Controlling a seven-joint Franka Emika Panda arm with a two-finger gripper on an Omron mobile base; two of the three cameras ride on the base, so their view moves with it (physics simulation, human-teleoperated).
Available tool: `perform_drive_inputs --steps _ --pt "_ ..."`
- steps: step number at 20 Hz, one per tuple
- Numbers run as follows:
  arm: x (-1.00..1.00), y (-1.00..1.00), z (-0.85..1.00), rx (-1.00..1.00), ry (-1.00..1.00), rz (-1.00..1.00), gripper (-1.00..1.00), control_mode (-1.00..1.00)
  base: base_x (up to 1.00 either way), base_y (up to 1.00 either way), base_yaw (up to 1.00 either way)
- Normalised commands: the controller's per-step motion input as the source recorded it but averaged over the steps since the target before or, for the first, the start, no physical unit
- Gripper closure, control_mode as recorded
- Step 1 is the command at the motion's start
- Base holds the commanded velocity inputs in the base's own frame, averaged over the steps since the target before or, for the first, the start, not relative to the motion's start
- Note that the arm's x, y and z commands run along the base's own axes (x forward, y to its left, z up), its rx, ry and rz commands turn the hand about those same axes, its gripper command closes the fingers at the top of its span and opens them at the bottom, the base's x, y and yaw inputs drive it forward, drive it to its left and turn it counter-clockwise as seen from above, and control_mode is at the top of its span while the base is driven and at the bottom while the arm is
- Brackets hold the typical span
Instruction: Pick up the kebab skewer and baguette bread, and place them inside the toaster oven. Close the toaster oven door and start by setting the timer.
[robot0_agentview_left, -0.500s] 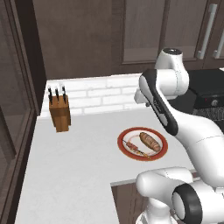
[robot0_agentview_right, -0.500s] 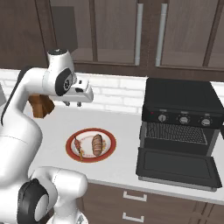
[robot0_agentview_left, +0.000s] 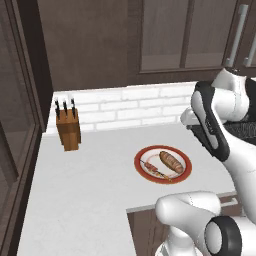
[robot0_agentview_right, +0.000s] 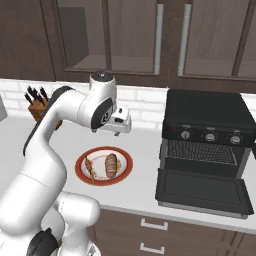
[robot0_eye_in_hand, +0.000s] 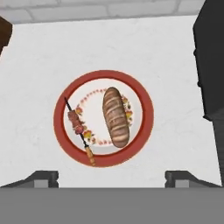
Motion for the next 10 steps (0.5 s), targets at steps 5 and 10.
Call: perform_drive_inputs --steps 5,10 --pt "0.0 -1.0 -0.4 0.12 -0.19 0.14 -1.0 -1.0 0.0 0.0 0.0" --pt "0.04 -0.99 -0.22 0.0 -0.4 0.19 -1.0 -1.0 0.0 0.0 0.0"
